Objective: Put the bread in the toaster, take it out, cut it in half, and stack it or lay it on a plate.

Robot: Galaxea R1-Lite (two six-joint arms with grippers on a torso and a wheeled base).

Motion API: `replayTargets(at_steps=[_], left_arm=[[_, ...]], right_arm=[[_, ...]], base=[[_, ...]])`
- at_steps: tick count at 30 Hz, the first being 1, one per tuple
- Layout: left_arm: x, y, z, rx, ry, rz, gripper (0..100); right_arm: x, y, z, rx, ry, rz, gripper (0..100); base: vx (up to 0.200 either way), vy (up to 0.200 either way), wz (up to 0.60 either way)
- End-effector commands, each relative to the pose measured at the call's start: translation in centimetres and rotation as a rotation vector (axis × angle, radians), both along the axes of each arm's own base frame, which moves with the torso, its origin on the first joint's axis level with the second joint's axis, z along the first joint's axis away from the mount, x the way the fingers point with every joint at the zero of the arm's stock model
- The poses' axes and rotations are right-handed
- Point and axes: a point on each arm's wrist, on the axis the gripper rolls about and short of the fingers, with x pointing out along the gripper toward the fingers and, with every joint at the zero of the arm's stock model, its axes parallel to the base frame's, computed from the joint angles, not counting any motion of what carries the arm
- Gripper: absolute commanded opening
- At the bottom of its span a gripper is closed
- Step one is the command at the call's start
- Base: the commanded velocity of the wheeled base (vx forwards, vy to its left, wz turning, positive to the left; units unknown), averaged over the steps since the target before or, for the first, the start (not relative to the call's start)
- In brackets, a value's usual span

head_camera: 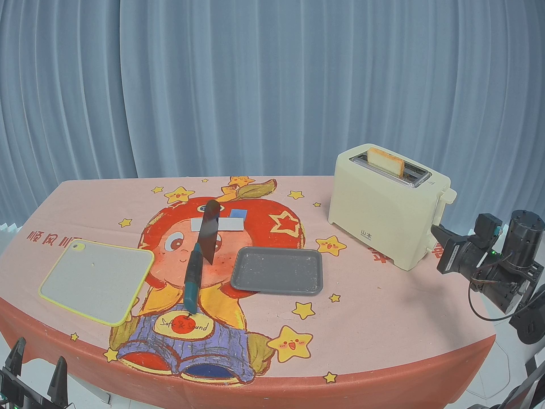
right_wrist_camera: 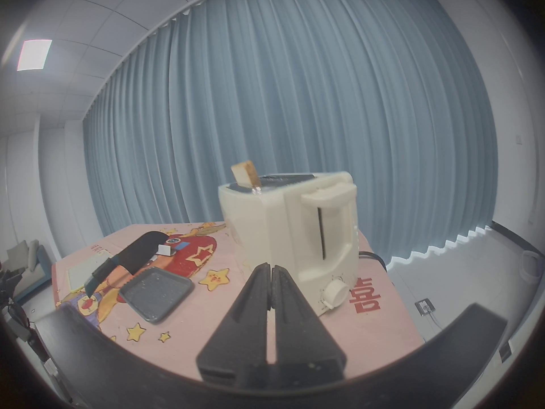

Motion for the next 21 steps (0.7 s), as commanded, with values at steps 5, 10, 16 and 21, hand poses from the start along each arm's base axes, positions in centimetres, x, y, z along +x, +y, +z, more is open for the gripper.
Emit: replayTargets(at_steps=[5,10,16,21], left_arm=[[0.1,0.0,-0.5,-0.001,0.010,0.000,100],[0.1,0.0,-0.5,-0.001,0.010,0.000,100],[0.1,0.0,-0.5,-0.001,0.010,0.000,100],[0.1,0.0,-0.5,-0.001,0.010,0.000,100]], right_arm=[[-1.5,0.1,2.9,0.011,-0.129,0.013,0],[-1.8,0.1,3.3,-0.002,-0.149,0.017,0],[-2.2,-0.1,4.0,0.004,-0.184,0.015,0],[-2.4,-0.1,4.1,0.013,-0.192,0.034,100]], base=[[0.000,0.000,0.00],[0.000,0.000,0.00],[0.000,0.000,0.00],[0.000,0.000,0.00]])
